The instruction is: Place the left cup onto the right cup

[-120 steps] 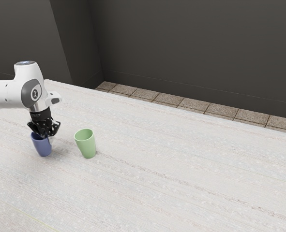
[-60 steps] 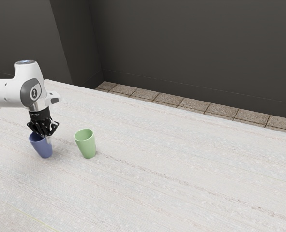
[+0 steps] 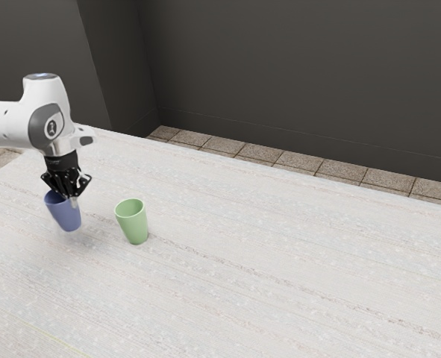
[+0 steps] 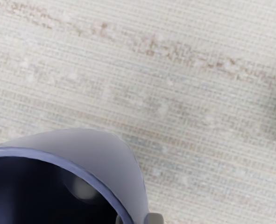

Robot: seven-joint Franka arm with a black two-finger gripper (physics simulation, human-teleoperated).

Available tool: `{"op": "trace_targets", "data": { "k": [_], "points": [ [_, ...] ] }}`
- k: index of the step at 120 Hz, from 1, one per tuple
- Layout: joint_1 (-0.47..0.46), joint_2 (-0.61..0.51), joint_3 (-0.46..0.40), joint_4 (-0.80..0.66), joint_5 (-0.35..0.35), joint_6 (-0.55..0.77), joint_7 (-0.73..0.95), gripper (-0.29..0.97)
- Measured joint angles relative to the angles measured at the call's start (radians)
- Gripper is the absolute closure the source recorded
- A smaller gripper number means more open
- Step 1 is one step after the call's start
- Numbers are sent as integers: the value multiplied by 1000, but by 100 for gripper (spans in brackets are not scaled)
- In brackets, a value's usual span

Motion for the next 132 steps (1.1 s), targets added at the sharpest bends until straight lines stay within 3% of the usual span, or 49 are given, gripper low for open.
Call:
{"op": "trace_targets", "data": {
  "k": [57, 132],
  "points": [
    [-104, -20, -15, 178, 4, -241, -102, 78],
    [-104, -17, -182, 257, -8, -387, -276, 78]
  ]
}}
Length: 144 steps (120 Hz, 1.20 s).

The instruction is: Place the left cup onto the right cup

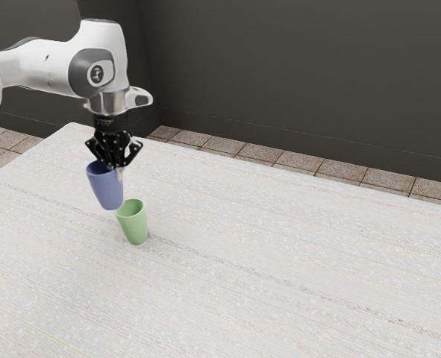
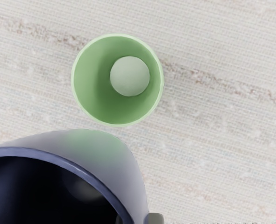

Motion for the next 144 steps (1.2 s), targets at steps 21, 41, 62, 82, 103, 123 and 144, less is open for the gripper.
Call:
{"op": "trace_targets", "data": {
  "k": [21, 41, 62, 82, 103, 123, 144],
  "points": [
    [1, 2, -35, 0, -1, -6, -52, 78],
    [2, 22, -49, 21, 1, -10, -97, 78],
    [9, 52, -50, 48, 5, -12, -132, 78],
    [15, 91, -50, 94, 8, -25, -155, 78],
    [17, 112, -44, 103, 9, -33, -169, 78],
    [17, 145, -41, 141, 9, -36, -174, 78],
    [28, 169, -40, 169, 10, -37, -172, 78]
  ]
}}
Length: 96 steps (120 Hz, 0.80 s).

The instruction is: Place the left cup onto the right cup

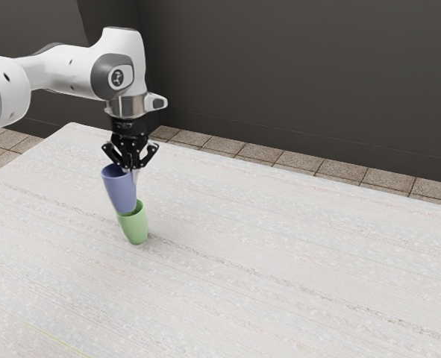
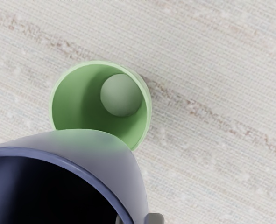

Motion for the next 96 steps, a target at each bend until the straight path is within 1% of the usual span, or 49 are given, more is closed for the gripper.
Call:
{"op": "trace_targets", "data": {
  "k": [73, 96],
  "points": [
    [16, 58, 0, 50, 0, 13, 27, 78],
    [36, 81, 0, 64, -1, 23, 38, 78]
  ]
}}
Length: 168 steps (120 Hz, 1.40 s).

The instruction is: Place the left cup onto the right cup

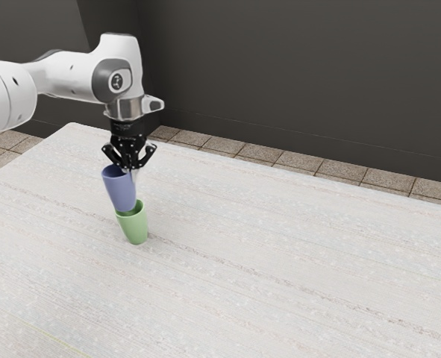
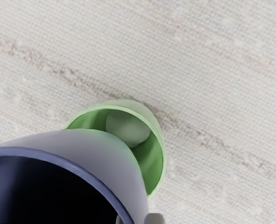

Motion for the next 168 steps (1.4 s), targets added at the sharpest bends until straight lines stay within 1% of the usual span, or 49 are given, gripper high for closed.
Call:
{"op": "trace_targets", "data": {
  "k": [168],
  "points": [
    [1, 34, -2, -15, -12, 74, 31, 79]
  ]
}}
